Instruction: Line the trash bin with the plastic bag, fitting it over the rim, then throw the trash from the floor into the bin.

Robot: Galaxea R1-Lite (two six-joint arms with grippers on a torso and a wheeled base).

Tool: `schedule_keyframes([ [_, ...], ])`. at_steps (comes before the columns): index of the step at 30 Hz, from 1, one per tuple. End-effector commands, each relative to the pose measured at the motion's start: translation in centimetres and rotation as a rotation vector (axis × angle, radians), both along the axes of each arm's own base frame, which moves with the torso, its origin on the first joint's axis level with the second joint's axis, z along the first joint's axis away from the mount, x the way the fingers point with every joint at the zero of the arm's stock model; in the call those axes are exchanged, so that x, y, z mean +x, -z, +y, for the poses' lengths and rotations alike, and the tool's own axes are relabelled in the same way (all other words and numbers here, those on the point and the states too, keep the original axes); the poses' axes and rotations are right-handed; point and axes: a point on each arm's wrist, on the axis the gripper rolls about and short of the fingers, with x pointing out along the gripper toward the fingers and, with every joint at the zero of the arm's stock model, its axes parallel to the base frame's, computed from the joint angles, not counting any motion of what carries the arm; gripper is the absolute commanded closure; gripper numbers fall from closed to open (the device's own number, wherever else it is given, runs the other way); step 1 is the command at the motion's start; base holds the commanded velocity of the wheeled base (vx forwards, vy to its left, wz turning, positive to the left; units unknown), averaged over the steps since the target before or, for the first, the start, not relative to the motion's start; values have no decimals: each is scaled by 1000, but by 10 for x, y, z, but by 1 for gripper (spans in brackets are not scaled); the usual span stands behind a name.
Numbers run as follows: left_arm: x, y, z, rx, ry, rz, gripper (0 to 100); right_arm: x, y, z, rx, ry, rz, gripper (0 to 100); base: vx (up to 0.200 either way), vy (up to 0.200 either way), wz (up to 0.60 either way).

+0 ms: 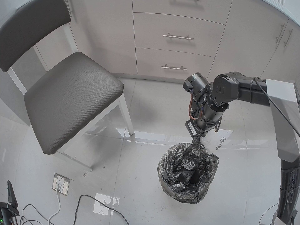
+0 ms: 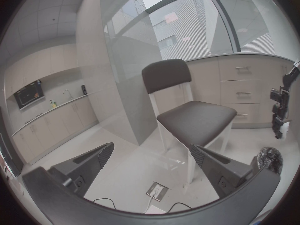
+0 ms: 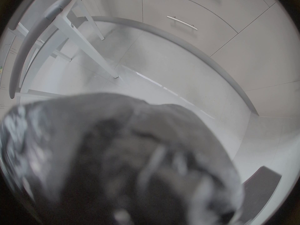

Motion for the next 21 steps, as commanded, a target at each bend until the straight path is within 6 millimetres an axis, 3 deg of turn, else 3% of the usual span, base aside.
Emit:
schedule_keyframes([
  [1, 1, 8, -2, 0, 76, 27, 0, 5, 23, 6, -7, -16, 54, 100, 0, 0, 0],
  [13, 2, 9, -7, -82, 354, 32, 0, 15, 74, 29, 18, -71, 116, 100, 0, 0, 0],
  [21, 1, 9, -8, -78, 383, 44, 0, 14, 98, 37, -7, -87, 163, 100, 0, 0, 0],
])
